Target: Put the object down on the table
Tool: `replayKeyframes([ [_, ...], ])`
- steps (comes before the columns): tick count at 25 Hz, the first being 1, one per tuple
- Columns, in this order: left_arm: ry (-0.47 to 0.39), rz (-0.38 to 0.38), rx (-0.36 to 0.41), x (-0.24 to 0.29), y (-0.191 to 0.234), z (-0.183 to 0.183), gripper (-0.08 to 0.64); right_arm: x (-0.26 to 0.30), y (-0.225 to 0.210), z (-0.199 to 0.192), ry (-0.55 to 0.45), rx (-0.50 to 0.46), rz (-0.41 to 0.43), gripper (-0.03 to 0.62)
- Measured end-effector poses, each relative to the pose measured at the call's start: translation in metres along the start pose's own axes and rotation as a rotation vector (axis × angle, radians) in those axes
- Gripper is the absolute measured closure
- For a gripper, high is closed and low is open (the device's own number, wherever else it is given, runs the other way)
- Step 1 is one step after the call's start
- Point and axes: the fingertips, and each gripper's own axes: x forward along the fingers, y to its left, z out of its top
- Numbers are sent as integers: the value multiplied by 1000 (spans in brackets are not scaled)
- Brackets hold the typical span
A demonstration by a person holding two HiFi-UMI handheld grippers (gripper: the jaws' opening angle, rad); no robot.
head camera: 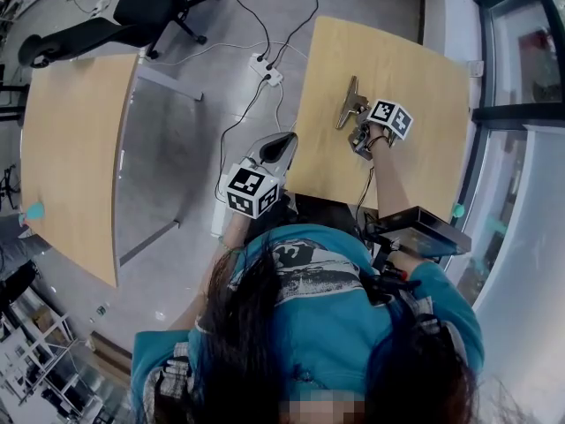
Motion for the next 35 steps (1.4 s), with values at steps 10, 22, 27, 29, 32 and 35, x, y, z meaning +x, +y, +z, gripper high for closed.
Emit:
replayKeyframes([
  [10,-6,-50,25,-24,2,0,557,-52,4,-14,-139,54,-5,414],
  [22,27,-212,73,-76,-10,-18,557,-149,102,-97,-364,118,196,416],
  [27,59,-301,87,-94,-23,-42,557,-178,113,-152,-427,175,232,419],
  [29,75,-336,87,-98,-30,-52,557,-190,111,-173,-447,194,233,424],
  [32,101,-372,84,-101,-38,-66,557,-202,107,-200,-464,219,222,461],
  [35,116,-403,80,-102,-51,-75,557,-214,103,-221,-472,237,219,500],
])
